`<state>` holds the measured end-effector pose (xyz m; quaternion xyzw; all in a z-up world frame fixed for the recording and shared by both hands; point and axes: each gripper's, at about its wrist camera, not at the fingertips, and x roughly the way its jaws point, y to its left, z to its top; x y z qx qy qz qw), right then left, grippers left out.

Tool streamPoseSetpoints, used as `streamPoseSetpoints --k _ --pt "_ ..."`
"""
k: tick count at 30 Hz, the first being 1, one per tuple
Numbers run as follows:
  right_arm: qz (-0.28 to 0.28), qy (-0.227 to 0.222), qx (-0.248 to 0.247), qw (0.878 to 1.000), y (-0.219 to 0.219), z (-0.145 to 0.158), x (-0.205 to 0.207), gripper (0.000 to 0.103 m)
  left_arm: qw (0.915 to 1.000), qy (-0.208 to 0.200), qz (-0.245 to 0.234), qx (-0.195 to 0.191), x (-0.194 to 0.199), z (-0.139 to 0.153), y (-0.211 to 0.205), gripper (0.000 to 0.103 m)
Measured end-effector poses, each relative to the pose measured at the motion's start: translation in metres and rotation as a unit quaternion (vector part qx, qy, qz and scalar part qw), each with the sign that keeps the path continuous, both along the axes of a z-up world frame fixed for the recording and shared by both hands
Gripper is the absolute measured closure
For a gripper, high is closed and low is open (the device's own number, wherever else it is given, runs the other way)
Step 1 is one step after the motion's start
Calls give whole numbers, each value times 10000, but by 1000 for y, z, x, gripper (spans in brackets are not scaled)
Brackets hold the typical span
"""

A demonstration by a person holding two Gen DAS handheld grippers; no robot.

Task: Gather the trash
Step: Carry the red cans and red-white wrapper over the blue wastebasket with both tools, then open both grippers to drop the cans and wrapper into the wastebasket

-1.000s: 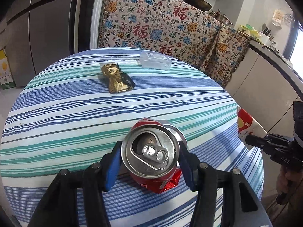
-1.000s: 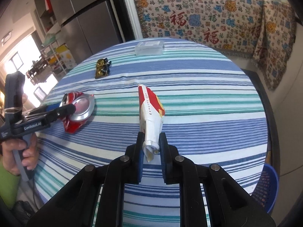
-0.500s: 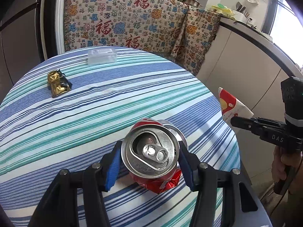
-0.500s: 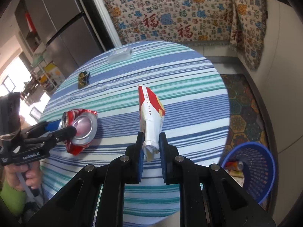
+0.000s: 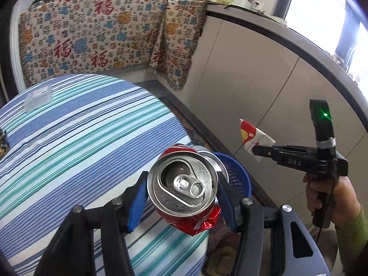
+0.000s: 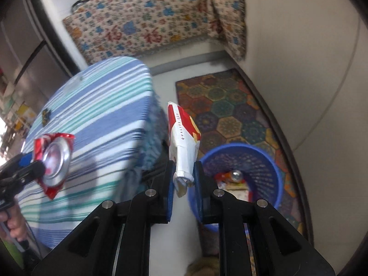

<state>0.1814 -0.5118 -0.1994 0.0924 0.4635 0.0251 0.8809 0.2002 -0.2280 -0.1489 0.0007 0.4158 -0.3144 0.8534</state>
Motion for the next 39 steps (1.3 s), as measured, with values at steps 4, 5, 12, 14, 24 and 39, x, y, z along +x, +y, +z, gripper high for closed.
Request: streamPoseSetpoints --k 4,5,12,14,24,39 --pt "-286 245 -24 9993 -37 -17 4 88 9993 67 -359 64 -1 -4 -55 46" --pt "-336 297 -54 9990 -45 -21 5 88 9990 104 -423 76 -2 -7 -68 46" --pt "-646 650 174 9956 -94 -54 6 88 9974 336 -555 307 4 -53 -140 46" --pt "-697 700 223 9949 -104 -59 9 87 9969 413 -571 344 8 -69 -154 46" --pt "-754 1047 420 9908 -128 -88 25 87 9942 597 -649 618 33 -129 -198 46" --pt "-1145 453 547 9909 -144 -69 21 51 9918 835 -527 809 56 -170 -223 40"
